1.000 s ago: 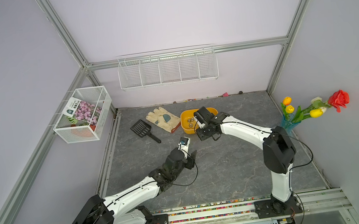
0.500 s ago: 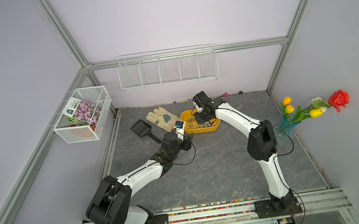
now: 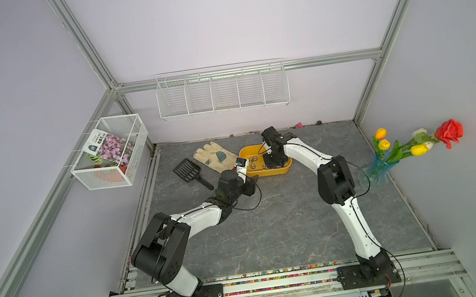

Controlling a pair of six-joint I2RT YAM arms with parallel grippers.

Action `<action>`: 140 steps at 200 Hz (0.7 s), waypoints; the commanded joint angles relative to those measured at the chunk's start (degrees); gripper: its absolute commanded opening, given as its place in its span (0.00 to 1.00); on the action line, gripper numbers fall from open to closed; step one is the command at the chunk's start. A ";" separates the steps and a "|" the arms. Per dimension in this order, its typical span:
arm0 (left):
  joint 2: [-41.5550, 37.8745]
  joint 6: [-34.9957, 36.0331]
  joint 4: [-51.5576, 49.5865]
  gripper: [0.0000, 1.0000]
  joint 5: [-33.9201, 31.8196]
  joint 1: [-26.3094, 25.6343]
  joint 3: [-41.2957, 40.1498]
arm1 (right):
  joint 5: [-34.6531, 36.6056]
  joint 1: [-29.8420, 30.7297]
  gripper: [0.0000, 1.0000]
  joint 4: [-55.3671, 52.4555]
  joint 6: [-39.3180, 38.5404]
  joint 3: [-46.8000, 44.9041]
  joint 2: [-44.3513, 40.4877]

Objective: Put the nuts on the desktop into the storage box
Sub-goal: Place the nut in the storage box.

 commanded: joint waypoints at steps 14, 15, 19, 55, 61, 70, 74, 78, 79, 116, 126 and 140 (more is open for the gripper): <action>1.82 0.17 1.20 0.66 1.37 0.44 1.93 | -1.58 -0.21 0.20 0.08 0.85 0.56 0.83; 1.90 0.16 1.23 0.66 1.34 0.44 1.97 | -1.58 -0.22 0.20 0.12 0.85 0.56 0.84; 1.99 0.15 1.25 0.66 1.31 0.44 1.92 | -1.58 -0.23 0.20 0.14 0.93 0.52 0.92; 2.74 0.06 1.27 0.66 1.39 0.50 2.18 | -1.15 -0.33 0.30 0.00 1.20 0.32 1.38; 2.88 0.01 1.26 0.66 1.43 0.53 2.23 | -1.14 -0.33 0.32 -0.01 1.29 0.18 1.42; 2.86 -0.03 1.25 0.66 1.53 0.53 2.25 | -1.01 -0.32 0.35 -0.01 1.29 0.22 1.30; 2.86 0.00 1.25 0.66 1.49 0.53 2.25 | -0.93 -0.33 0.36 -0.07 1.29 0.17 1.29; 2.90 -0.08 1.25 0.66 1.52 0.53 2.27 | -0.96 -0.32 0.36 -0.10 1.29 0.09 1.20; 2.88 -0.10 1.25 0.66 1.50 0.57 2.27 | -0.92 -0.33 0.37 -0.10 1.29 0.06 1.20; 2.34 0.06 0.85 0.66 1.56 0.57 2.29 | -0.72 -0.33 0.39 -0.18 1.15 0.00 0.04; 1.95 0.28 0.65 0.66 1.58 0.53 2.34 | -0.71 -0.31 0.40 -0.26 1.04 -0.14 -0.48; 1.09 0.58 0.24 0.66 1.48 0.53 2.27 | -0.53 -0.30 0.41 -0.35 0.86 -0.31 -1.61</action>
